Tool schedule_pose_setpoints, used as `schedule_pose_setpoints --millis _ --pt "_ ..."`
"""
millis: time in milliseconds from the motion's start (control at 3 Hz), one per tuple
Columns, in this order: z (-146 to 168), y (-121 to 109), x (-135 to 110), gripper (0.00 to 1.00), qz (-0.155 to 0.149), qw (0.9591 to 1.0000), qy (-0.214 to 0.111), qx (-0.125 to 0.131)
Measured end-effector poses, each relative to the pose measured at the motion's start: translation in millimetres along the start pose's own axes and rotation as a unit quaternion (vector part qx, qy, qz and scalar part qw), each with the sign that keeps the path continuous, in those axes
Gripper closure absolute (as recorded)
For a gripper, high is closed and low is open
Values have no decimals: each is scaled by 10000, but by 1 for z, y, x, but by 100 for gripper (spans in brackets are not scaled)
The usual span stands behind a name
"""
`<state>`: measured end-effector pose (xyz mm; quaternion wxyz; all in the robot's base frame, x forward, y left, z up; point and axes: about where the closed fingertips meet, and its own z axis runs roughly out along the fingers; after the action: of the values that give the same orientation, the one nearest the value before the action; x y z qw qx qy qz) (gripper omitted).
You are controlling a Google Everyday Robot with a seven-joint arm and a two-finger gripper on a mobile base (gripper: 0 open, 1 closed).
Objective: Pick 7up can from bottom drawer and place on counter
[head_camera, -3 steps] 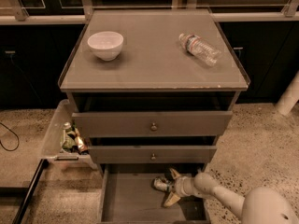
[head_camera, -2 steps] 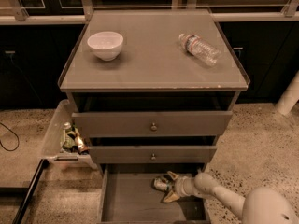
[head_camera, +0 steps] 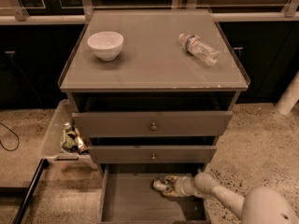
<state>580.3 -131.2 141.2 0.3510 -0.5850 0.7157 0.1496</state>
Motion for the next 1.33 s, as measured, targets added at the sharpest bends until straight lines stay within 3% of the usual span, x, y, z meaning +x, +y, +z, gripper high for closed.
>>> schedule_pose_setpoints --millis 333,667,1000,1333 --pt "0 0 0 89 0 10000 0 -1" --pt "0 0 0 100 0 10000 0 -1" --pt "-12 11 -9 100 -56 10000 9 -29" --pt "-44 9 -34 100 -343 9992 179 83"
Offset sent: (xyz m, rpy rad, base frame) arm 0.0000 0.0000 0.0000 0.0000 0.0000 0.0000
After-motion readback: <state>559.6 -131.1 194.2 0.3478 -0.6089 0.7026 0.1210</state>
